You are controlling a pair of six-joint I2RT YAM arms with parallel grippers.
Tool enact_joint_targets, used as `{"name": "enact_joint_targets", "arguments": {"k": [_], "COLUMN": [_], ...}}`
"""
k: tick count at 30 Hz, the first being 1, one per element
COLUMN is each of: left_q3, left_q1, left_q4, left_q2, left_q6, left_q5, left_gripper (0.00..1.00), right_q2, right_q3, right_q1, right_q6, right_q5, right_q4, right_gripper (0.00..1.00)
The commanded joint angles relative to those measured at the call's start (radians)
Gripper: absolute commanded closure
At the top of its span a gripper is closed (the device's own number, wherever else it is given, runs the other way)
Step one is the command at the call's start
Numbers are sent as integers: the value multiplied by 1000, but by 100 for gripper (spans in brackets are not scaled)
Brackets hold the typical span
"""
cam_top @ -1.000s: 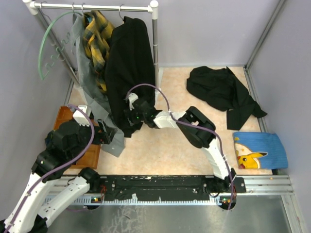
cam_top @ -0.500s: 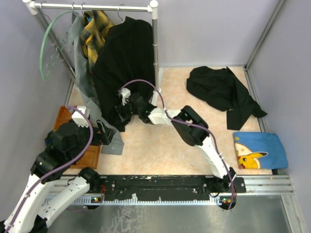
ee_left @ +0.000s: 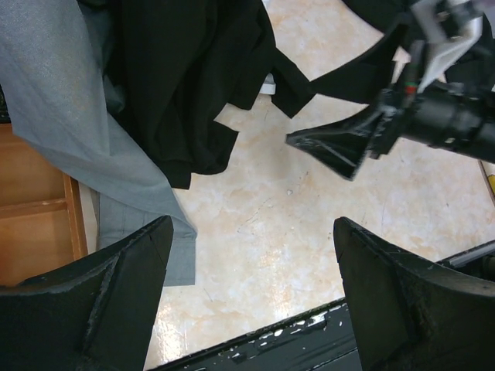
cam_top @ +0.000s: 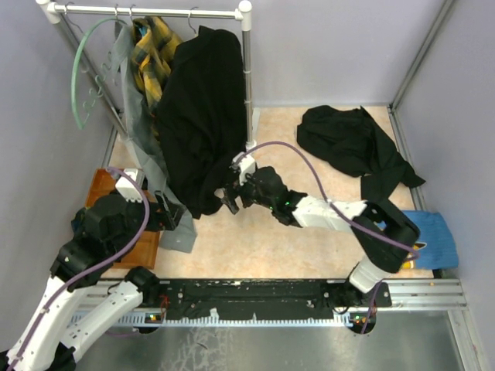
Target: Place the shirt on the hanger
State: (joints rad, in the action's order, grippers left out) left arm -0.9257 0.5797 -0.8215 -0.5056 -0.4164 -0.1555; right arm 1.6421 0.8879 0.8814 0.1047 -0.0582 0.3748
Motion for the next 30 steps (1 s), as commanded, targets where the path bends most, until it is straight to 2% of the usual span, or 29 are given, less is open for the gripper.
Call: {"name": "enact_joint_targets", "arguments": {"k": [1, 3, 7, 13, 23, 26, 30], "left_q3": [12, 16, 16, 13, -4, -4, -4], "left_q1": [-6, -6, -5, -6, -6, -6, -6], "left_q4": [34, 35, 33, 30, -4, -13, -19], "left_q2": [1, 3, 9, 10, 28, 33, 35], "left_q6": [-11, -14, -18, -19, -22, -24, -24], "left_q5": [18, 20, 22, 18, -2, -6, -10], "left_gripper": [10, 10, 10, 11, 11, 11, 11], "right_q2": [-146, -161, -124, -10, 182, 207, 202], "right_q3": [-23, -25, -13, 36, 117, 121, 103], "right_q1": [-45, -118, -257, -343, -375, -377, -377], "right_q6": [1, 56, 98, 133, 143, 148, 158], "right_q5": [130, 98, -87, -284, -329, -350, -356], "right_q4": [-100, -173, -223, -162, -109, -81, -22], "right_gripper": [11, 14, 19, 18, 22, 32, 55]}}
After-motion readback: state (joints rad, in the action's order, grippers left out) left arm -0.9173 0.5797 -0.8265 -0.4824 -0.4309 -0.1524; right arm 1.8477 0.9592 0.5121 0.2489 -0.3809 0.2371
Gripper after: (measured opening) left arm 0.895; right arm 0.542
